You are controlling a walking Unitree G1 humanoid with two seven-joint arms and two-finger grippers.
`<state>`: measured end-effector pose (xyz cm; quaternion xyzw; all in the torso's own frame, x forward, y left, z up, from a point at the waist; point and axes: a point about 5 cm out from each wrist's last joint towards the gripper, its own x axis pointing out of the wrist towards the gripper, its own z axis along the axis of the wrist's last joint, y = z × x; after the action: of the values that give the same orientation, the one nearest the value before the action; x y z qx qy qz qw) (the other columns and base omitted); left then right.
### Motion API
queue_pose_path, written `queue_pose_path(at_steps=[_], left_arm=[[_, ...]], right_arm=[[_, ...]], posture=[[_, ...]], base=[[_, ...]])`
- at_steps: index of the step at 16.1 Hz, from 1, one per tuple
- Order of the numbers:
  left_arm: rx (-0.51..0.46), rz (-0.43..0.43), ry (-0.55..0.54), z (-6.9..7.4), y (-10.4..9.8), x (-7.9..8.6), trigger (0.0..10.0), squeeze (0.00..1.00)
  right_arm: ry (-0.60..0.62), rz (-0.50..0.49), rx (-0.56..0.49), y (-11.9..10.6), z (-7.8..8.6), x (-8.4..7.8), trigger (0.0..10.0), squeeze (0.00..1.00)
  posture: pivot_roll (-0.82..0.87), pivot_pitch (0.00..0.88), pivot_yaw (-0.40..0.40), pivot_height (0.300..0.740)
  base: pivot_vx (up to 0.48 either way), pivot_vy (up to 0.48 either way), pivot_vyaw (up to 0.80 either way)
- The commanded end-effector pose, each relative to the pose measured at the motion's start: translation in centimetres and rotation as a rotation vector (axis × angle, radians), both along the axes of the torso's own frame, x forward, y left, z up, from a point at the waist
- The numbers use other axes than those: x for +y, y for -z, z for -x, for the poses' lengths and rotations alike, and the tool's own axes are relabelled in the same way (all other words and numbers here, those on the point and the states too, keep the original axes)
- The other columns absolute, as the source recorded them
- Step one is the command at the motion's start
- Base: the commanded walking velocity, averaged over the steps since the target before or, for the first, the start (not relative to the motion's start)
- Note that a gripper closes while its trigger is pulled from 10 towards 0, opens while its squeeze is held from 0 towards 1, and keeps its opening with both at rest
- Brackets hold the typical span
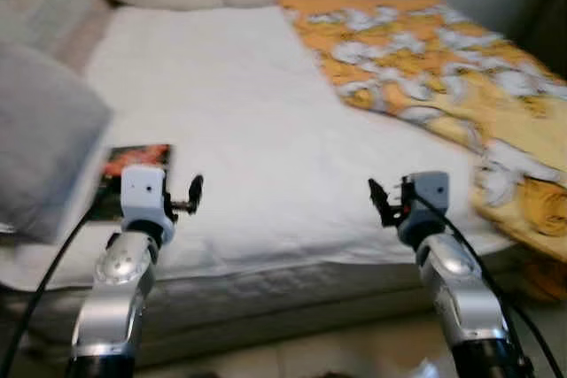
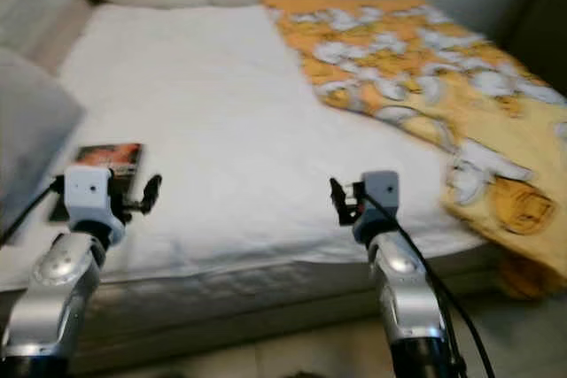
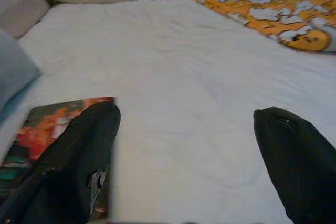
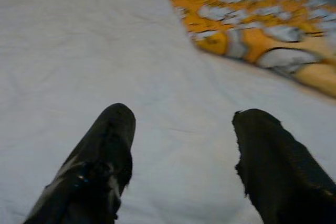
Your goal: Clean up the room
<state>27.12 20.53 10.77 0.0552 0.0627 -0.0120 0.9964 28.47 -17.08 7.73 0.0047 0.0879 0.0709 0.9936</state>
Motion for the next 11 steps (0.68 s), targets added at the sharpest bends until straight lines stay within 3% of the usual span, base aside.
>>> queue_pose_path(at_steps=[1,2,4,11], left_arm=[[0.03,-0.02,-0.016,0.3,0.2,0.4,10.0,1.0],[0.033,-0.024,-0.016,0.3,0.1,0.4,10.0,1.0],[0.035,-0.028,-0.008,0.1,-0.1,0.4,10.0,1.0],[0.057,-0.038,0.003,-0.2,-0.3,0.2,10.0,1.0]], right_arm=[[0.009,0.032,-0.03,-0.4,-0.2,0.3,10.0,1.0],[0.029,0.037,-0.012,-0.2,-0.1,0.3,10.0,1.0],[0.006,0.094,-0.052,-0.3,0.0,0.7,10.0,1.0],[0.089,0.056,-0.075,-0.5,-1.0,0.2,10.0,1.0]], posture=[[-0.02,0.0,-0.041,0.74],[-0.02,0.0,-0.038,0.74],[-0.03,0.0,-0.028,0.74],[-0.02,0.0,-0.026,0.74]], base=[[0.0,-0.48,0.0],[0.0,-0.48,0.0],[0.0,-0.48,0.8],[0.0,-0.48,0.8]])
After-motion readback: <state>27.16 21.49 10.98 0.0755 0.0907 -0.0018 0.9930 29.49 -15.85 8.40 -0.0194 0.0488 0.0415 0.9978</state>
